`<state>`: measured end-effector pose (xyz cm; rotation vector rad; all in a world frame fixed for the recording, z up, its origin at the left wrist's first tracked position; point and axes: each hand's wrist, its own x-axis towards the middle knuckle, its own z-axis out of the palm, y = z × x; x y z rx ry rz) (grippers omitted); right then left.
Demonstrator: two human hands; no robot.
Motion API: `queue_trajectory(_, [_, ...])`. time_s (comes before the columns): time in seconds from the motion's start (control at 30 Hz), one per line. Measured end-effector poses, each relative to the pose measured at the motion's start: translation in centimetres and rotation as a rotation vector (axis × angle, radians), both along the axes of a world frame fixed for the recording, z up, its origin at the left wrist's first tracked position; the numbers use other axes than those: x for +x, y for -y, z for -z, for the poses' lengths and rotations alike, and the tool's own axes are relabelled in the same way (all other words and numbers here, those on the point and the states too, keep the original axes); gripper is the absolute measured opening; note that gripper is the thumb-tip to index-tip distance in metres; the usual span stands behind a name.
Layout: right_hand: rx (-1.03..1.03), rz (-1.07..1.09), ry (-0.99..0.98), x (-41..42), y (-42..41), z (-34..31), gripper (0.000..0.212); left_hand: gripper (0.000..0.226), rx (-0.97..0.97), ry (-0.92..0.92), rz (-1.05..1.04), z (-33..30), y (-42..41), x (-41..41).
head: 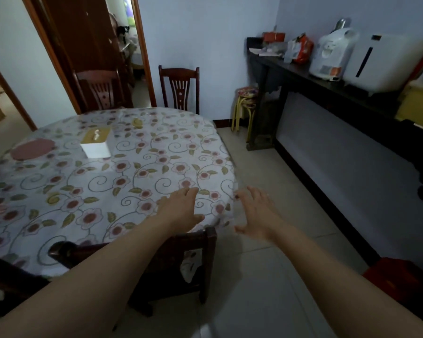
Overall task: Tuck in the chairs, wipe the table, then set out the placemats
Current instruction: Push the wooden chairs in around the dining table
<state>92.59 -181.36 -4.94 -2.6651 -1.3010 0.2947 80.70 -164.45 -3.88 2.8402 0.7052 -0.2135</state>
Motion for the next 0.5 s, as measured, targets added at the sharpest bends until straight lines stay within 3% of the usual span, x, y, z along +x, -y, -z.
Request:
queue_trajectory(0.23, [-0.084,0.009,-0.011,10.8,3.0,-0.3,0.096,0.074,0.015,0.003,-0.001,0.2,3.9,10.5])
queue_trajectory(0.5, [-0.102,-0.005,0.018,23.9,0.3,0.4,0.098,0.075,-0.015,0.028,-0.019,0.5,1.4,23.6])
